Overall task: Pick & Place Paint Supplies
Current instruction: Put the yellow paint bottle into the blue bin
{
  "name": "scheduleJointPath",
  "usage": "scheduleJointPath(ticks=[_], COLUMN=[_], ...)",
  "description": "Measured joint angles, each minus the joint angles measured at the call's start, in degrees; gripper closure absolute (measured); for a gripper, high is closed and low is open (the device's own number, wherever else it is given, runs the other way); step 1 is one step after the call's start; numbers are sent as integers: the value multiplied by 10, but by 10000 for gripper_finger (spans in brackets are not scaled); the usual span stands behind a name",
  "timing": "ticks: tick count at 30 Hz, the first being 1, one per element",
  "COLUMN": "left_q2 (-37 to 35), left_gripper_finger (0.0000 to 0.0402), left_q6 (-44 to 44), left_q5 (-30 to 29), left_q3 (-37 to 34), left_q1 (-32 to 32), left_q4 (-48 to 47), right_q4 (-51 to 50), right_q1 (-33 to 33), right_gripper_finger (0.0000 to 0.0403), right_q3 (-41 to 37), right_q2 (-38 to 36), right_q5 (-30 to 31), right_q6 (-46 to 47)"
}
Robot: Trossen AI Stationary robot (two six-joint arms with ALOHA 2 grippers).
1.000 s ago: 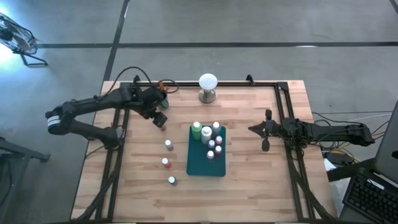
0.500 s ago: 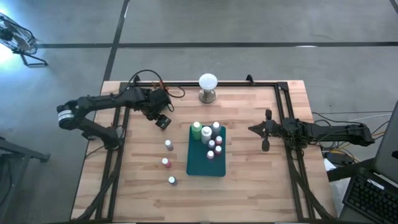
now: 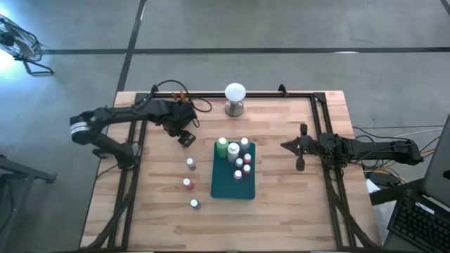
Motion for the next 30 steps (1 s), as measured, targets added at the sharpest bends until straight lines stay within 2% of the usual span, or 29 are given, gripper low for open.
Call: scheduleJointPath(ticks=[17,30], left_q2=[22,22], left_gripper_finger=[171,267], left_q6=[9,10], left_q5=[5,5], left_q3=[0,0], left_q1=[0,0], left_q4=[3,2], right_q4=[0,0], right_q1=[0,0], right_gripper_finger=[394,394], right_q3=[0,0], right_q2=[0,0], right_q5=[0,0], right_q6=[-6,-1])
